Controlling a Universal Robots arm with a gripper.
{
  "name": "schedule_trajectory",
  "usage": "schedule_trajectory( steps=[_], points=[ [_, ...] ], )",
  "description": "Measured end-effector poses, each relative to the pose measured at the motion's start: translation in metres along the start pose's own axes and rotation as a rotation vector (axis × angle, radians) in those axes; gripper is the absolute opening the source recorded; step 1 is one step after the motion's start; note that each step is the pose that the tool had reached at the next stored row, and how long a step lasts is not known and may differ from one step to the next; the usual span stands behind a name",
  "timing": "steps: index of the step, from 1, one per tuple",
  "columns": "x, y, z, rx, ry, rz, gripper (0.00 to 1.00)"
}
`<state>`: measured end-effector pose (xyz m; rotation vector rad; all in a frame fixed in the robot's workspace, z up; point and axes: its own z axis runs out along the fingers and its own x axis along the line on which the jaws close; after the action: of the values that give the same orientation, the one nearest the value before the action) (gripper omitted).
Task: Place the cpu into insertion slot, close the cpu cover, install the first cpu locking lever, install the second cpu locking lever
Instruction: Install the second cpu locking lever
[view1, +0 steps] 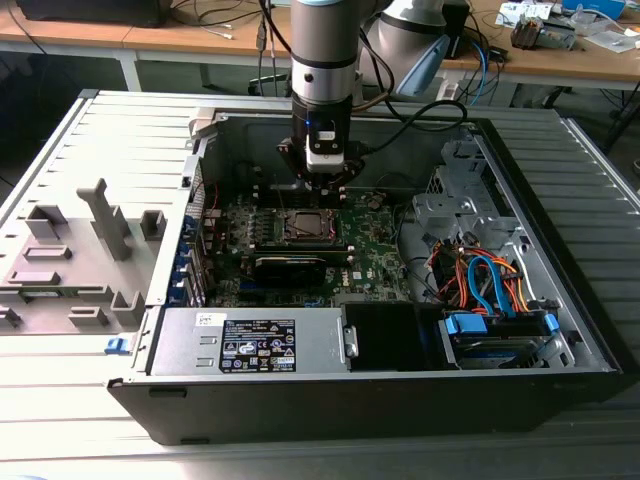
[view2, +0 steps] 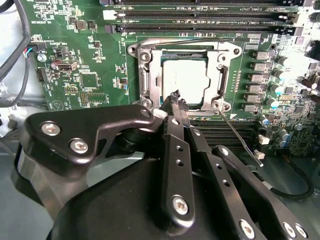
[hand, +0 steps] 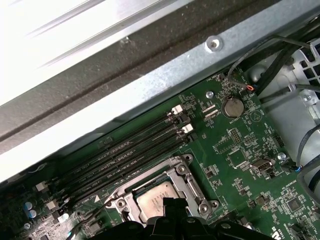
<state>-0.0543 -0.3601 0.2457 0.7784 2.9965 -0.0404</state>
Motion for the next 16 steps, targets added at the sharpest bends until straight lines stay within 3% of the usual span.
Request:
schedule_trajectory(
  steps=[16],
  points=[
    [0.0, 0.0, 0.0, -0.0011, -0.0003, -0.023, 0.11]
  ],
)
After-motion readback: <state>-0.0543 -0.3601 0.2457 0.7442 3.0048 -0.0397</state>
